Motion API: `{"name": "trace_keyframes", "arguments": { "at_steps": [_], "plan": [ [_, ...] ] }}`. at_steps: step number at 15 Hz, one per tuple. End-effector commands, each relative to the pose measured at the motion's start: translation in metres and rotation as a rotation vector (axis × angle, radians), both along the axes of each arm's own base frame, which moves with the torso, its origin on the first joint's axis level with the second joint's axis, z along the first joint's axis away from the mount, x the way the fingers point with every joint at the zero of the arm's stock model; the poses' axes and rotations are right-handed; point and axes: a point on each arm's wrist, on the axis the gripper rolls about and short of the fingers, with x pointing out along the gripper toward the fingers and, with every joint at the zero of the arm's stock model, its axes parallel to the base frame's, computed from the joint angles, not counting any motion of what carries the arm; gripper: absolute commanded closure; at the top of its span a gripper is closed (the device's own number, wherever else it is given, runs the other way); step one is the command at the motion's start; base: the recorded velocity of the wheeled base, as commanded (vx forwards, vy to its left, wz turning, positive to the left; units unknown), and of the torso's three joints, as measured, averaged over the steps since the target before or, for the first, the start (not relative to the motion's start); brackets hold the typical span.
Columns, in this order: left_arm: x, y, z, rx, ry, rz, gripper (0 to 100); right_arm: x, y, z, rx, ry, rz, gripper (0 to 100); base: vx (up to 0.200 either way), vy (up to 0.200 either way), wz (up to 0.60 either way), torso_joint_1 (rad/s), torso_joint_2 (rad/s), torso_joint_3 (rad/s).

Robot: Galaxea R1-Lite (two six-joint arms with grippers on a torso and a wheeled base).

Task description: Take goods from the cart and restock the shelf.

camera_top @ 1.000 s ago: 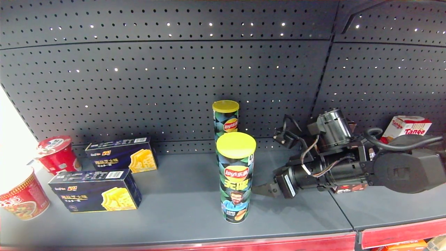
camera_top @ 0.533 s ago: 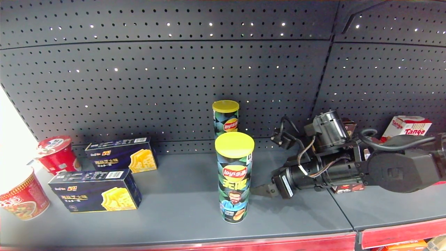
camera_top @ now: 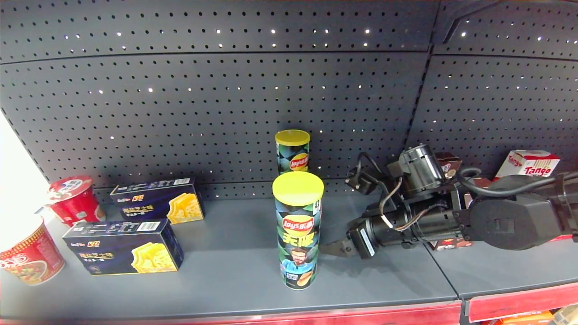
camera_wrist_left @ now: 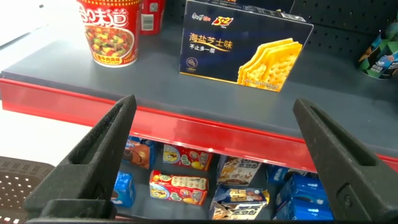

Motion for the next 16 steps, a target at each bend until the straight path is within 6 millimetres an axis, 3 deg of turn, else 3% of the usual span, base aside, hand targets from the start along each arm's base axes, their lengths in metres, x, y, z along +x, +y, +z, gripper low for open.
{"name": "trace_keyframes", "arguments": {
  "at_steps": [1,9,16],
  "plan": [
    [0.000,0.000,0.000,0.000,0.001,0.002,0,0.000,0.000,-0.001,-0.001,0.001,0.001,0,0.000,0.000,0.00,0.000,0.00,0.000],
    [0.000,0.000,-0.001,0.004,0.004,0.005,0,0.003,-0.027,0.006,-0.021,-0.039,-0.062,0,0.000,0.000,0.00,0.000,0.00,0.000],
    [0.000,-0.001,0.000,0.050,0.009,-0.047,0,-0.012,-0.040,0.012,-0.018,-0.057,-0.073,0,0.000,0.000,0.00,0.000,0.00,0.000]
  ]
}}
